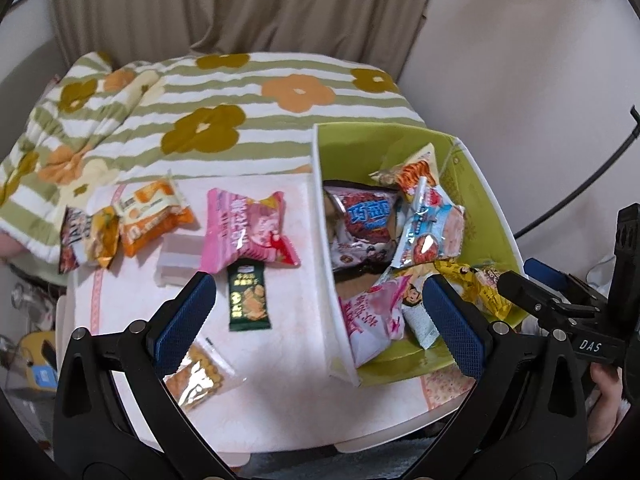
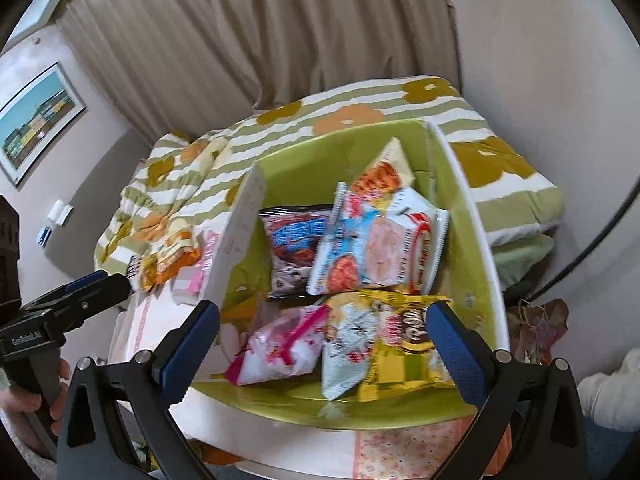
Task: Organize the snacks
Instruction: 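Move both tools back over the snacks on the table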
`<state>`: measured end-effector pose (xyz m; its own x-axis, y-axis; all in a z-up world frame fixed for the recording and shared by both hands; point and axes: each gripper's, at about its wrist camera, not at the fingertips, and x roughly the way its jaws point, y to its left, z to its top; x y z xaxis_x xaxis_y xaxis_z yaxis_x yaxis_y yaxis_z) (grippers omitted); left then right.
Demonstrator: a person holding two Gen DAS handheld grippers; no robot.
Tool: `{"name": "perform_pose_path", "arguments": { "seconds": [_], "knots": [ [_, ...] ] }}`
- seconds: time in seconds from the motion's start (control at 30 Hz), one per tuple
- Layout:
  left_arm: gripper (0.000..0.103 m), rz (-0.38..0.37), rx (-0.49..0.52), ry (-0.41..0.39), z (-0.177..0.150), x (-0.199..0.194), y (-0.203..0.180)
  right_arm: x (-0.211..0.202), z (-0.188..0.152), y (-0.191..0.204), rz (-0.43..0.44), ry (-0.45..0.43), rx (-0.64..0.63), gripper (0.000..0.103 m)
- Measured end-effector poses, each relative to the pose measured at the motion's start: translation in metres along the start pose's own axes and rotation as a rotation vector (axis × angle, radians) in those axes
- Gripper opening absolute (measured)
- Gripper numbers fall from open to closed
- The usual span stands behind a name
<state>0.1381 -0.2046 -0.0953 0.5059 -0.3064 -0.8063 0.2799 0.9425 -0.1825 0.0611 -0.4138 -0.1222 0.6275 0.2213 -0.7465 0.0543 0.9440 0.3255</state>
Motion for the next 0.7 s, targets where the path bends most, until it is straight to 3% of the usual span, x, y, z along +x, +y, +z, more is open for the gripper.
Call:
{"name": "perform_pose_path", "arguments": {
  "seconds": [0.4, 0.6, 0.7],
  "knots": [
    [0.103, 0.13, -0.153, -0.027, -0.033, -0.042, 0.062, 0.014, 0.019, 0.077, 0.18, -0.014, -0.237, 0.103],
    [0.103, 0.181, -0.232, -0.06, -0.034, -0.059, 0.125, 0.031, 0.029, 0.128, 0.254, -0.005, -0.311, 0.103],
    [0.103, 0.2, -0.261, -0.058, -0.025, -0.061, 0.164, 0.05, 0.036, 0.156, 0.246, 0.015, -0.342, 0.103]
  ]
}}
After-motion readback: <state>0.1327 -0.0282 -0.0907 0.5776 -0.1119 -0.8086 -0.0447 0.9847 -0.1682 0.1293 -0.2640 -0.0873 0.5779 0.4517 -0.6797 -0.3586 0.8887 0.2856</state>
